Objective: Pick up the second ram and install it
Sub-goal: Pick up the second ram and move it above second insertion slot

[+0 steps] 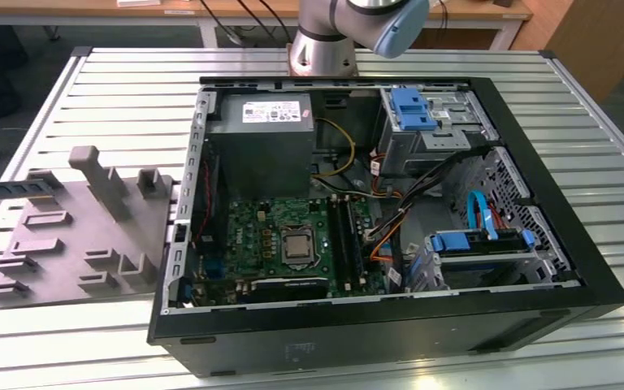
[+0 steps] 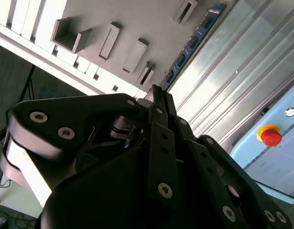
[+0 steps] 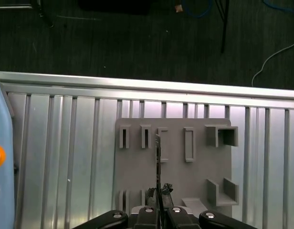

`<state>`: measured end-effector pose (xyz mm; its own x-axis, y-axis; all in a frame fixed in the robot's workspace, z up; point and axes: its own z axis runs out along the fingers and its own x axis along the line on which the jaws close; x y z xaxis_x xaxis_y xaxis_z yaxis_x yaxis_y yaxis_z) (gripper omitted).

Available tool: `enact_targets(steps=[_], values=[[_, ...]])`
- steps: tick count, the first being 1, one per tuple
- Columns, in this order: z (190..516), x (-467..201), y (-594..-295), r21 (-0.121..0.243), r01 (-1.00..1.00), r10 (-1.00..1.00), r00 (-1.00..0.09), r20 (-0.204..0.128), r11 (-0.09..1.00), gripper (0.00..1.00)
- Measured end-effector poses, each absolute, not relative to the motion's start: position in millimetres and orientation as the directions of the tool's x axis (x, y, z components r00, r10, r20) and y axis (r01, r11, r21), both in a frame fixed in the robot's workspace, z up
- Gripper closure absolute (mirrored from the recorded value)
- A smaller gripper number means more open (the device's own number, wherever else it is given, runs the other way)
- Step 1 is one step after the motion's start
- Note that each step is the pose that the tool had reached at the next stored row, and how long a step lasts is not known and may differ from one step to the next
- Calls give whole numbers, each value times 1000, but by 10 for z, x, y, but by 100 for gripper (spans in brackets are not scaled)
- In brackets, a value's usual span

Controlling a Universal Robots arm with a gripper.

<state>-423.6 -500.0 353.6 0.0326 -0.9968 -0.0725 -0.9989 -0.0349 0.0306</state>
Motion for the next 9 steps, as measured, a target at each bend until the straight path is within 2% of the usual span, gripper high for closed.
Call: enact_targets(steps=[9], values=[[3784,-4237,-5000,31,-999,-997,32,-72,-35,87]])
